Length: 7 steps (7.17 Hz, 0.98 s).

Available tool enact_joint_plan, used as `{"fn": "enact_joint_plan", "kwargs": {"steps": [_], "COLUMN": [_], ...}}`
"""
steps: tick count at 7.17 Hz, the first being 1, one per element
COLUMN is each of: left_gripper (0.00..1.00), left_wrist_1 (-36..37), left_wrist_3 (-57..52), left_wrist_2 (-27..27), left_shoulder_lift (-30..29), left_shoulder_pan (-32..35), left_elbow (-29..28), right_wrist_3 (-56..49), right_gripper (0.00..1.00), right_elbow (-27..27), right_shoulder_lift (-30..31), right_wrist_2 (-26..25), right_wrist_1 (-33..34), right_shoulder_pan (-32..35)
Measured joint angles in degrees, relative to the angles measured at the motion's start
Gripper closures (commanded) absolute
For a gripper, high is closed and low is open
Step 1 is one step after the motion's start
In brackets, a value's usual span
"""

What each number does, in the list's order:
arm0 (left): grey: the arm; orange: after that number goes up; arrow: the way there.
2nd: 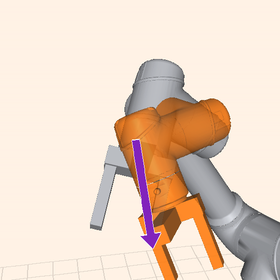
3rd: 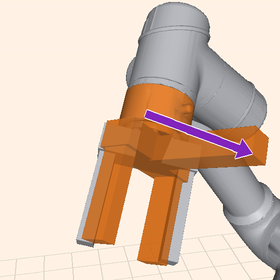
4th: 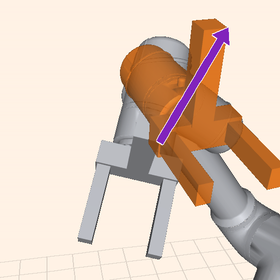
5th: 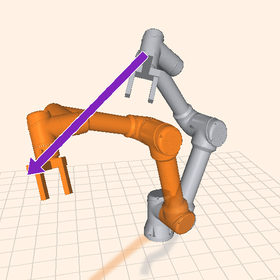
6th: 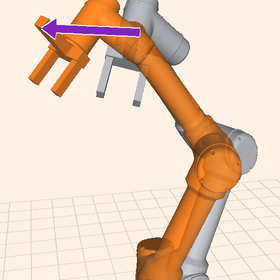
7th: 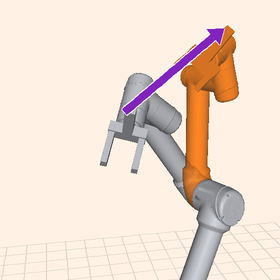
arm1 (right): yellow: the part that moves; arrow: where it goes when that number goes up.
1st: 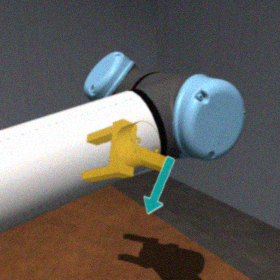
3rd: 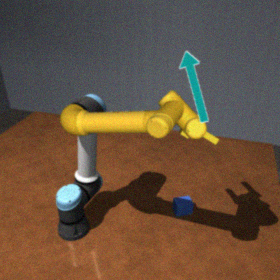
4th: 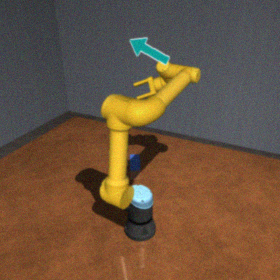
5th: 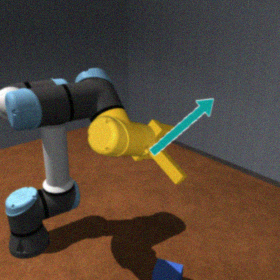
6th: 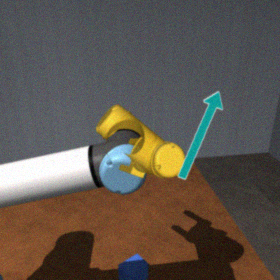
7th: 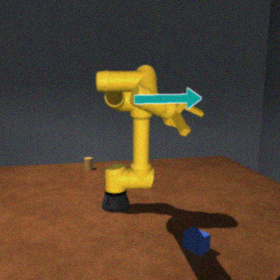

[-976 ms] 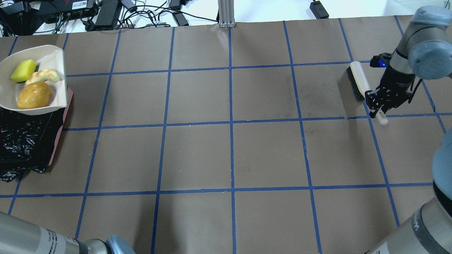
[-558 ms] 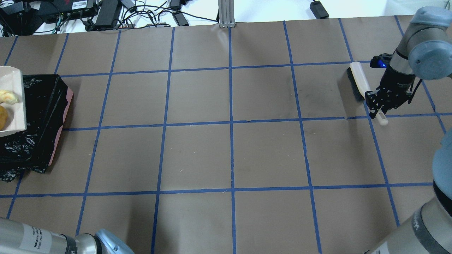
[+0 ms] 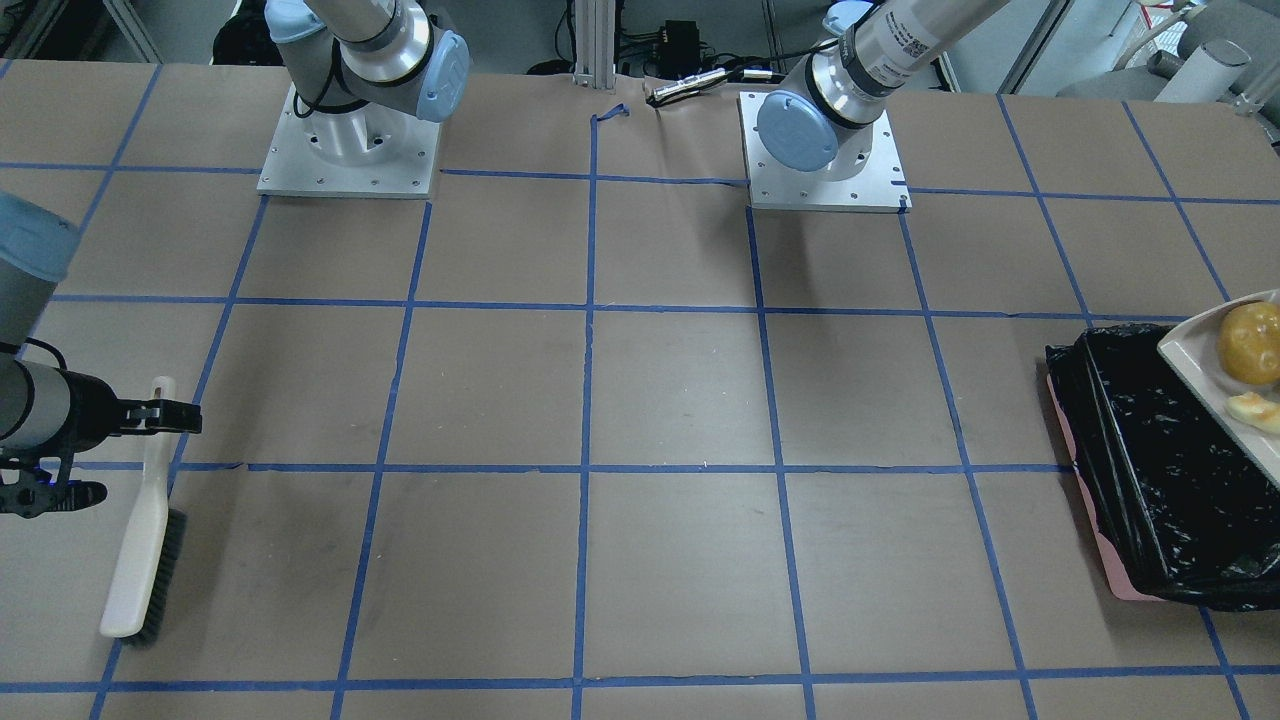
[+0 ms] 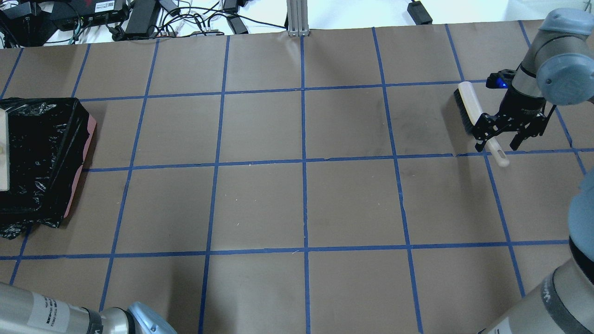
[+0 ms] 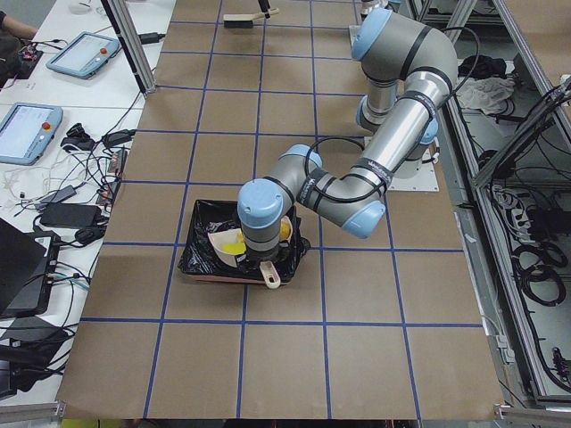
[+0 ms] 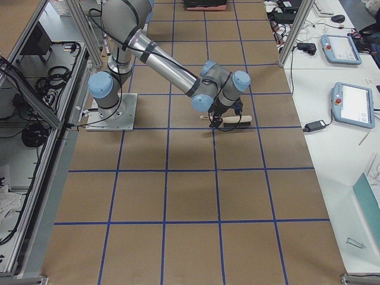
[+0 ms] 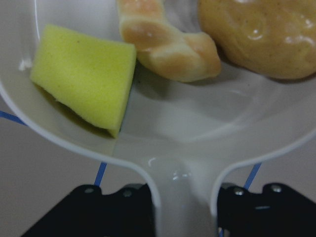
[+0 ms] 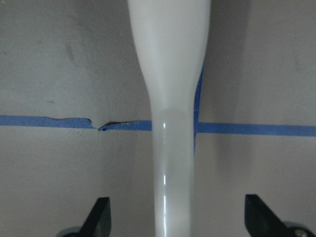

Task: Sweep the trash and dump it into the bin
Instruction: 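Carry the dustpan over the black trash bag and tip it to dump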

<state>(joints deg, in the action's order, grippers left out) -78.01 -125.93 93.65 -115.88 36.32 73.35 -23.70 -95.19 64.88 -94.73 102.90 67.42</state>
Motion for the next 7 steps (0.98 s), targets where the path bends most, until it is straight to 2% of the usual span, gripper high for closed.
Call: {"fn": "enact_joint_plan", "kwargs": {"steps": [1,3,7], "left_gripper": [1.00,1.00,1.00], "left_wrist_1": [0.40,0.86,1.25], "left_wrist_3": [-2.14,-8.19,-15.50], "left_wrist_2": [3.37,6.73,10.63], "left_shoulder_lift": [-0.01,0.05,1.04], "left_shoulder_pan": [1.44,2.35,3.79], "left_elbow": [-0.01,0.14,0.55], "right_wrist_3": [0.27,0.58,0.44], "right_gripper": [0.01,0.00,0.00], "right_elbow": [0.10,0.88,1.74], "right_shoulder_lift": [0.15,1.92,14.85], "right_wrist_2": [0.00,0.01,0.04], "right_wrist_1": [0.28,0.30,-5.88], "right_shoulder_pan": [0.01,0.27,0.68]}}
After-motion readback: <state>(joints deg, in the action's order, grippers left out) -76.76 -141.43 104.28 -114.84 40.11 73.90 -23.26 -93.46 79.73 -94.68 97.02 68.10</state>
